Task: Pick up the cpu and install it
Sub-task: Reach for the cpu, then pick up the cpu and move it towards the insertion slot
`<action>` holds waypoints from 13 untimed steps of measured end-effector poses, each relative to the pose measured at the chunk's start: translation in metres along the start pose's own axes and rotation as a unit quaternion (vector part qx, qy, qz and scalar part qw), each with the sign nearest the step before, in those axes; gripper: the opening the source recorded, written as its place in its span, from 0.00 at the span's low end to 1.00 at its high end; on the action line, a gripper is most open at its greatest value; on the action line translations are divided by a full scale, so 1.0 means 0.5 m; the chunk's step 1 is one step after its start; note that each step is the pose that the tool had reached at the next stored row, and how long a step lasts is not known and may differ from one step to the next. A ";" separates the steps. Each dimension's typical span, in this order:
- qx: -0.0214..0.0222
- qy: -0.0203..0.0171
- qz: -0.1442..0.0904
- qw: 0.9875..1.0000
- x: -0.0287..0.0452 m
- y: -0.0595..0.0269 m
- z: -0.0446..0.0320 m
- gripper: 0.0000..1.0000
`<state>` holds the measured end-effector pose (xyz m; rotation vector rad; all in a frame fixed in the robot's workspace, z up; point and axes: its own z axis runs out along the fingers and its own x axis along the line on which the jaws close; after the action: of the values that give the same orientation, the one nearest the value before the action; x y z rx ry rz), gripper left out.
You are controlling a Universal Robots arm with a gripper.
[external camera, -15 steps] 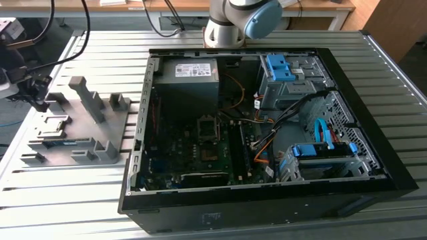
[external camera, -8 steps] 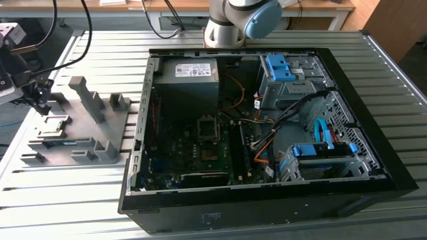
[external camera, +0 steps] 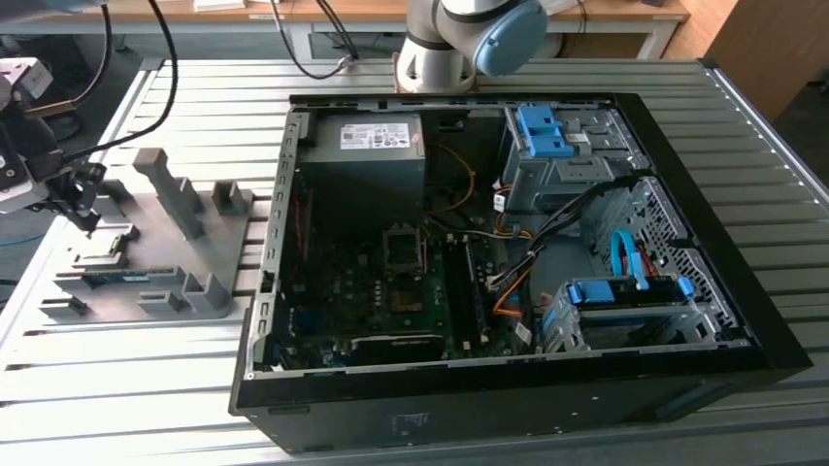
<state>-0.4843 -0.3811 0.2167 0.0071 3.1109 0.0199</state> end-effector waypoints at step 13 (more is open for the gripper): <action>0.000 0.000 0.000 1.000 0.005 -0.003 0.019 0.10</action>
<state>-0.4865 -0.3827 0.2073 0.0073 3.1111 0.0195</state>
